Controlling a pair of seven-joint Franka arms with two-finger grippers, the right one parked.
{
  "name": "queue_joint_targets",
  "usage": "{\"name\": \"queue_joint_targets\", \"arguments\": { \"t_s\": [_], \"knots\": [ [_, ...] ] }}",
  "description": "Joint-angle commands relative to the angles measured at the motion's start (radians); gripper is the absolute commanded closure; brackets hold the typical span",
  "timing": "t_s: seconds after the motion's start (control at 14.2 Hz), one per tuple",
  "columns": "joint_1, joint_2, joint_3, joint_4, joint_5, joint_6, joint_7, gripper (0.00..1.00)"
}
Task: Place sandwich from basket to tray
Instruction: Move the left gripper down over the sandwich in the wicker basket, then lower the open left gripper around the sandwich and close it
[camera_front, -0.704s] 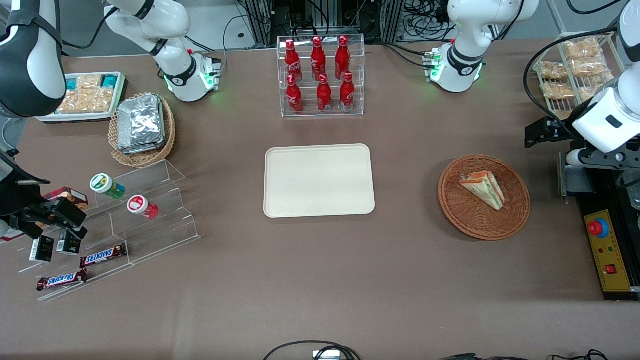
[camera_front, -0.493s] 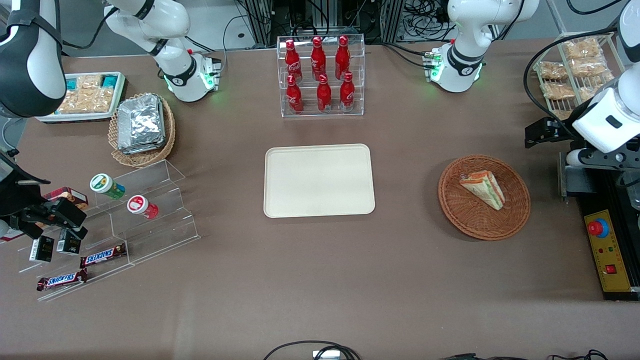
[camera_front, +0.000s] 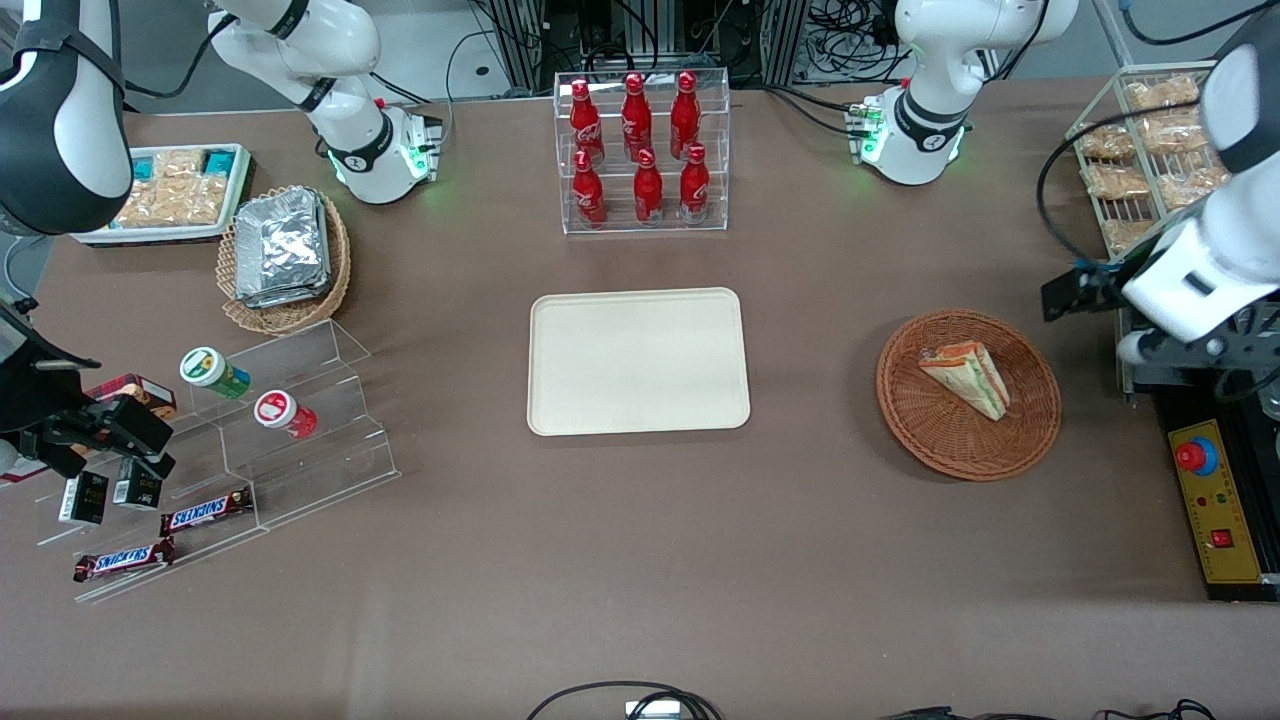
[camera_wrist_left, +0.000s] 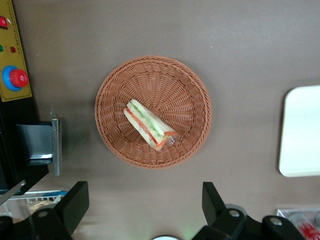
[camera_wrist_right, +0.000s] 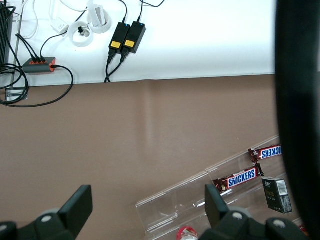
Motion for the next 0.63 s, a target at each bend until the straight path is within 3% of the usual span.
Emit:
{"name": "queue_joint_targets", "arguments": {
  "t_s": [0.0, 0.56],
  "knots": [
    [-0.004, -0.029, 0.003, -0.153, 0.018, 0.134, -0.099, 0.0],
    [-0.006, -0.06, 0.003, -0.482, 0.02, 0.501, -0.424, 0.0]
  ]
}}
